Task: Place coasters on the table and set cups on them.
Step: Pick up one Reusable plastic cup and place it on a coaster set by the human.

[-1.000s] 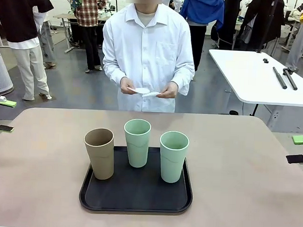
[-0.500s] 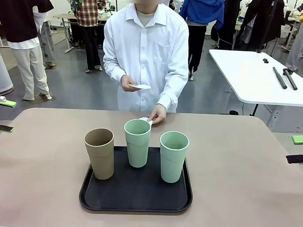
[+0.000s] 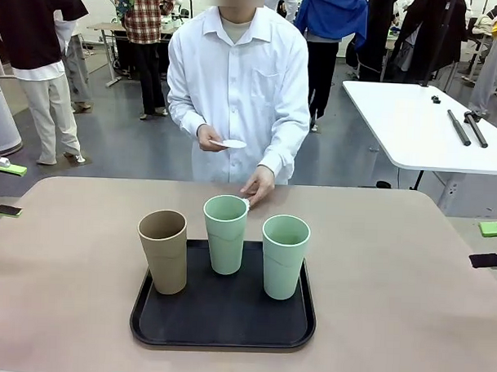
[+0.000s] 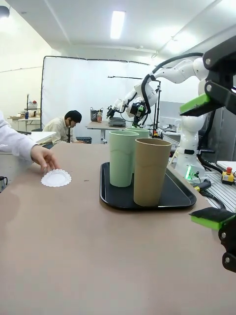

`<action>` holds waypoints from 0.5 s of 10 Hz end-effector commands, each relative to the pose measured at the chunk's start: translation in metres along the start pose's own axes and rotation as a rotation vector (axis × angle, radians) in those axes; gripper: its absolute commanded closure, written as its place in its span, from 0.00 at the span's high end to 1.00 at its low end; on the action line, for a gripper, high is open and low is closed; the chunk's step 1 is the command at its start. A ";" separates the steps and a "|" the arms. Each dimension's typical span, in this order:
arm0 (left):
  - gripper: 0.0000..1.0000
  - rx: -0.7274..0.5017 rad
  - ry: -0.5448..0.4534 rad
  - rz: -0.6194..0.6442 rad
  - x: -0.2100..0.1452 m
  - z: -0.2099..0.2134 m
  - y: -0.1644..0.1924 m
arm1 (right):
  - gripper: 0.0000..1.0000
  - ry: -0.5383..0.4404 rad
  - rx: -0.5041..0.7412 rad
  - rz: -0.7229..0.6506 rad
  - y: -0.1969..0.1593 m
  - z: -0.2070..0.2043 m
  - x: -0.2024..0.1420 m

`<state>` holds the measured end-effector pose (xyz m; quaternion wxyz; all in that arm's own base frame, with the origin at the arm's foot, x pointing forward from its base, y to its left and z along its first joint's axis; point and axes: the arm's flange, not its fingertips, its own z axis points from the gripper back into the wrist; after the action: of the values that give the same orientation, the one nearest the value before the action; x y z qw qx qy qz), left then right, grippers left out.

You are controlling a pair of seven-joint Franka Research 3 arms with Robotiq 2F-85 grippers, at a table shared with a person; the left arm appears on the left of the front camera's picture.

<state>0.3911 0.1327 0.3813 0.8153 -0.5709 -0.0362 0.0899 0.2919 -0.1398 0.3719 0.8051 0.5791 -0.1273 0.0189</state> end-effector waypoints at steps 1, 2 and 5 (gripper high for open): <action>1.00 -0.004 -0.005 -0.003 0.000 0.001 -0.001 | 1.00 -0.010 0.007 0.003 -0.001 0.000 0.002; 1.00 -0.004 -0.005 -0.003 0.000 0.001 -0.001 | 1.00 -0.010 0.007 0.003 -0.001 0.000 0.002; 1.00 -0.004 -0.005 -0.003 0.000 0.001 -0.001 | 1.00 -0.010 0.007 0.003 -0.001 0.000 0.002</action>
<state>0.3910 0.1330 0.3813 0.8153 -0.5707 -0.0363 0.0902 0.2919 -0.1398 0.3719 0.8051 0.5791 -0.1273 0.0188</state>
